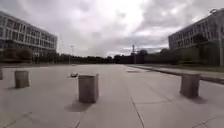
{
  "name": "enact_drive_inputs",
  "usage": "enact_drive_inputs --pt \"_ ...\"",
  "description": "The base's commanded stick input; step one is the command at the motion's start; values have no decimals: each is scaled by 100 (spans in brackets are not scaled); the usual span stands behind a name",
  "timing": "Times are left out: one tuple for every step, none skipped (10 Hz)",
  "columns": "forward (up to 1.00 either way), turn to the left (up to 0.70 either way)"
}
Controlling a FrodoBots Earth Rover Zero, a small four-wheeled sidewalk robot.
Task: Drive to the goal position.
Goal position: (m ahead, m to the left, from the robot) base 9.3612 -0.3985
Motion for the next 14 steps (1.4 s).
enact_drive_inputs --pt "70 -34" --pt "70 -12" --pt "70 0" --pt "70 0" --pt "70 0" --pt "70 0" --pt "70 0" --pt "70 0" --pt "70 0" --pt "70 0" --pt "70 29" --pt "70 35" --pt "70 35" --pt "70 35"
